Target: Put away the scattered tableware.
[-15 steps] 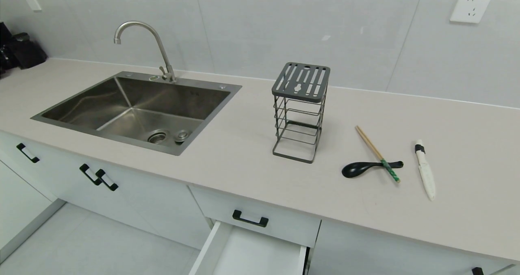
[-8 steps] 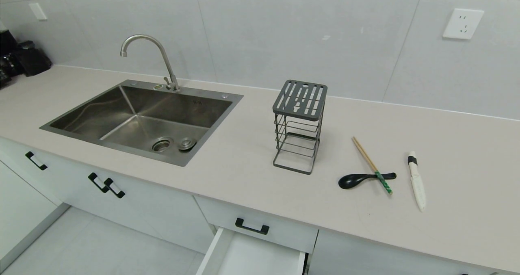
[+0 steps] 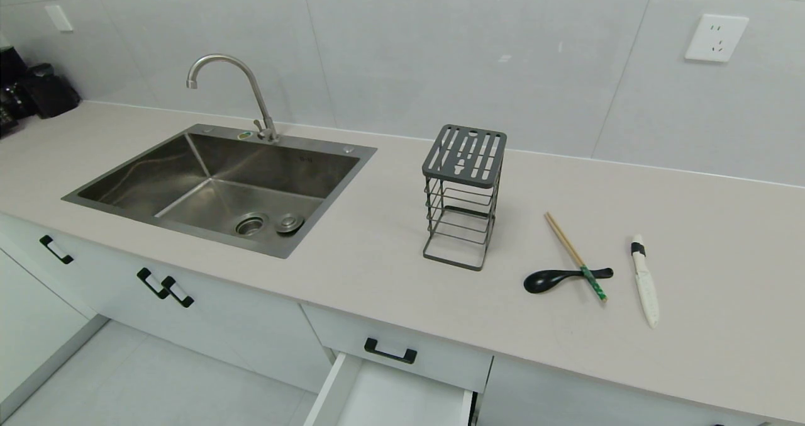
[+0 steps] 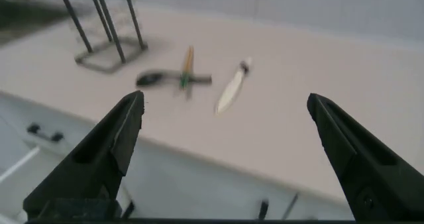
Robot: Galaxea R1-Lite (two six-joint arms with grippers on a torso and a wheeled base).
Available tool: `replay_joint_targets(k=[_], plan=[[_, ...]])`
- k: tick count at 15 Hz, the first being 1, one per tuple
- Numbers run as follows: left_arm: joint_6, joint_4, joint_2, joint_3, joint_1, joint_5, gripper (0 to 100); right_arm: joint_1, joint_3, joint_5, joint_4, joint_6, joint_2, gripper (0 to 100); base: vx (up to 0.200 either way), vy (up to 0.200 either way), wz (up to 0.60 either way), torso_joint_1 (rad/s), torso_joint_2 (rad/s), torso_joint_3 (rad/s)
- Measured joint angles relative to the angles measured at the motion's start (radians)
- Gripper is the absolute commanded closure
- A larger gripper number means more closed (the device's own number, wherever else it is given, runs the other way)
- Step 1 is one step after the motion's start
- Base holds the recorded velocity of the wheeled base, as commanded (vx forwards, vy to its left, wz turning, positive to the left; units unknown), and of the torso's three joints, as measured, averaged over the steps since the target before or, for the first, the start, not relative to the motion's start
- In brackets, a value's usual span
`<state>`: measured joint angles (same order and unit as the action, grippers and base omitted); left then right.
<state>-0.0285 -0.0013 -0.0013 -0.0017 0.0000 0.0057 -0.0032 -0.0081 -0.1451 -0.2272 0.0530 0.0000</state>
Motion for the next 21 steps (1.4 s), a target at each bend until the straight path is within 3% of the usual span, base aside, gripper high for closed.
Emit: replay_joint_targets(k=[4, 10, 21], plan=[[0.0, 0.0, 0.0, 0.0, 0.0, 0.0, 0, 0.023, -0.139, -0.045, 0.073, 0.011, 0.099, 0, 0.0, 0.0, 0.0, 0.0, 0.0, 0.0], [0.0, 0.0, 0.0, 0.0, 0.0, 0.0, 0, 0.166, -0.268, -0.048, 0.088, 0.051, 0.454, 0, 0.0, 0.0, 0.0, 0.0, 0.0, 0.0], [0.0, 0.0, 0.0, 0.0, 0.0, 0.0, 0, 0.208, -0.289, -0.052, -0.24, 0.125, 1.027, 0, 0.0, 0.0, 0.0, 0.0, 0.0, 0.0]])
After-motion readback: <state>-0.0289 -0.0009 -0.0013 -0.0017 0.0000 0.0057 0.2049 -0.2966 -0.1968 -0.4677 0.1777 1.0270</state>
